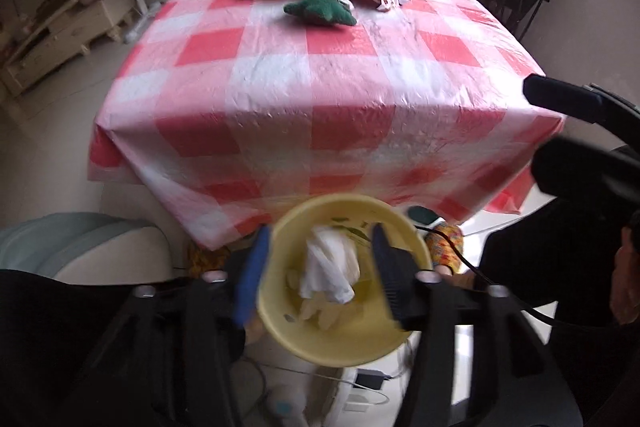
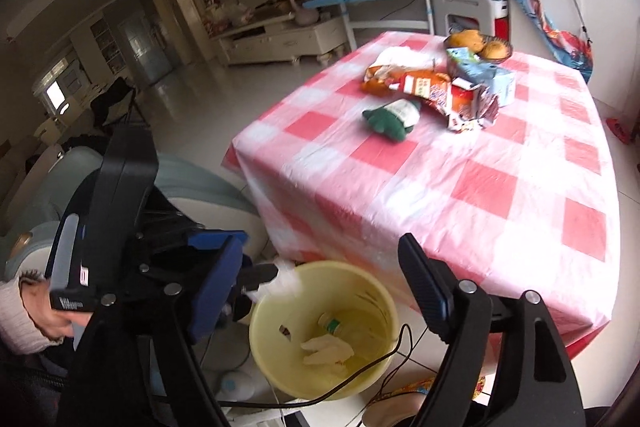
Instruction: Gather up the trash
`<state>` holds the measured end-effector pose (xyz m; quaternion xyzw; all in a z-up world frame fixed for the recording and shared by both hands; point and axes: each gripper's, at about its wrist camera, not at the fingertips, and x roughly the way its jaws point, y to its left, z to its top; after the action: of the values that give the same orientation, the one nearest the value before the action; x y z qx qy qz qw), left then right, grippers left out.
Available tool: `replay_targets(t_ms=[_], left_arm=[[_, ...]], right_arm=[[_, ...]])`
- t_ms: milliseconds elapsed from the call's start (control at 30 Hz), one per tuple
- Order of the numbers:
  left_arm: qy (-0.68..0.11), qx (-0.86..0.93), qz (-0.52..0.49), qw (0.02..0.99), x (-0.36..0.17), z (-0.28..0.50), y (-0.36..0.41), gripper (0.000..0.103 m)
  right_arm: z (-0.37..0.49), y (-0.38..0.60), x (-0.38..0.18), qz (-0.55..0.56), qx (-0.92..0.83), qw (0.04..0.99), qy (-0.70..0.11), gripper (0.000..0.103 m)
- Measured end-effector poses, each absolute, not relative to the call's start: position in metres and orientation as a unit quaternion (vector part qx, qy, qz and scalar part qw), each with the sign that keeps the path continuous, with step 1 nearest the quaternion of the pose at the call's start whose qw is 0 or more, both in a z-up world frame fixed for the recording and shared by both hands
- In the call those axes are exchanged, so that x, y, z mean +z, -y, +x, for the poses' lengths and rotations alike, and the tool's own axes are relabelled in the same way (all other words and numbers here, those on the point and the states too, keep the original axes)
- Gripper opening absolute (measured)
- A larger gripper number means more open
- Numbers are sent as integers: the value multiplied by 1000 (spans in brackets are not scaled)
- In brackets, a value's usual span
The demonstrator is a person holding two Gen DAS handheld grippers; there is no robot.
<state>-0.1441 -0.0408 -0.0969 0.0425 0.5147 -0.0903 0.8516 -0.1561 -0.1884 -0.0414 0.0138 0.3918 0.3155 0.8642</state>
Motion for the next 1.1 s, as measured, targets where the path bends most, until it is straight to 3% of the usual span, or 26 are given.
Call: replay_targets(t_ms=[100, 267, 1100], left_arm=[[-482, -62, 40, 873, -86, -145, 35, 75], [-430, 13, 28, 903, -71, -140, 14, 85], [-394, 51, 8, 918, -63, -139, 3, 86]], right_arm=[[-151, 190, -42, 20, 303, 871, -386, 81], [-153, 192, -41, 22, 292, 877, -381, 82], [-158, 181, -46, -8, 289, 878, -380, 83]])
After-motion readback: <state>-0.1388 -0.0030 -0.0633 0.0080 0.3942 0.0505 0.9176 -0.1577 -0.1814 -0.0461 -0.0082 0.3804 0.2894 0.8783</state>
